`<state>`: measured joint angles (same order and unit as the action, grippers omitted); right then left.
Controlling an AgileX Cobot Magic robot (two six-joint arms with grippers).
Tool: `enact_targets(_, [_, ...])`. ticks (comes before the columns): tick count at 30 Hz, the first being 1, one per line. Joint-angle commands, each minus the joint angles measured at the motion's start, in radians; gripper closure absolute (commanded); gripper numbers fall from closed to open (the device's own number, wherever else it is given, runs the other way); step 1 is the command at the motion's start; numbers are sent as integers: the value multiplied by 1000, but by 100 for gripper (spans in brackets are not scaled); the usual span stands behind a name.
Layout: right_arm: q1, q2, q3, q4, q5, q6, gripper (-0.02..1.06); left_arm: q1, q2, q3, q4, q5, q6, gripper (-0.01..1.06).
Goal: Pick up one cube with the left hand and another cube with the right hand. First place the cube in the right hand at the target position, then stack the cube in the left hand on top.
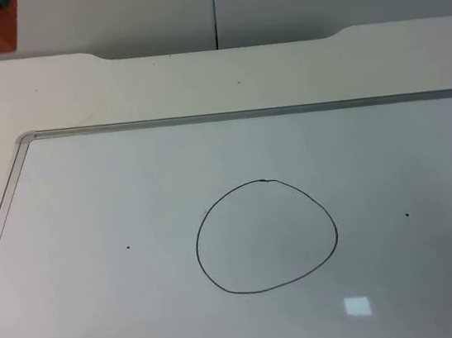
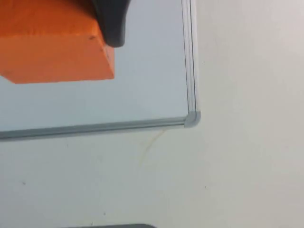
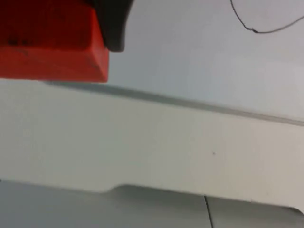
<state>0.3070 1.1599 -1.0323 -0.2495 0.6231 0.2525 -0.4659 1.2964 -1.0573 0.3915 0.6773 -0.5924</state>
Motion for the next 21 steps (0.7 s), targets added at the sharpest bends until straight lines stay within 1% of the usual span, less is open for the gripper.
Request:
enact_targets(1, [5, -8, -50, 53, 28, -78, 104, -8, -35, -1, 3, 11, 23, 105])
enact_targets(2, [5, -8, -79, 81, 41, -110, 104, -8, -50, -1, 1, 22, 37, 105])
enact_targets(4, [5, -8, -112, 121, 46, -130, 104, -8, -80, -1, 6, 37, 43, 105])
enact_targets(8, [5, -4, -123, 125, 51, -135, 104, -8, -97, -1, 8, 35, 46, 105])
enact_targets(9, [5, 4, -123, 136, 56, -159, 104, -8, -97, -1, 6, 35, 56, 105])
enact_targets(10, [5, 4, -123, 136, 56, -159, 104, -8, -97, -1, 6, 35, 56, 105])
enact_targets(12, [5, 15, -123, 185, 57, -220, 104, -8, -97, -1, 3, 35, 64, 105])
enact_targets(14, [5, 21, -123, 276, 39, -297, 104, -8, -97, -1, 3, 35, 64, 105])
enact_targets(15, [5, 21, -123, 276, 39, -297, 104, -8, -97, -1, 3, 35, 64, 105])
enact_targets(17, [32, 26, -124, 372, 23, -412, 104, -8, -97, -1, 3, 35, 64, 105])
enact_targets(19, [106, 44, -124, 441, 7, -550, 104, -8, -97, -1, 6, 28, 66, 105])
enact_targets(20, [106, 44, -124, 441, 7, -550, 104, -8, -97, -1, 6, 28, 66, 105])
enact_targets(21, [125, 52, -124, 441, 2, -551, 104, -8, -97, -1, 6, 26, 66, 105])
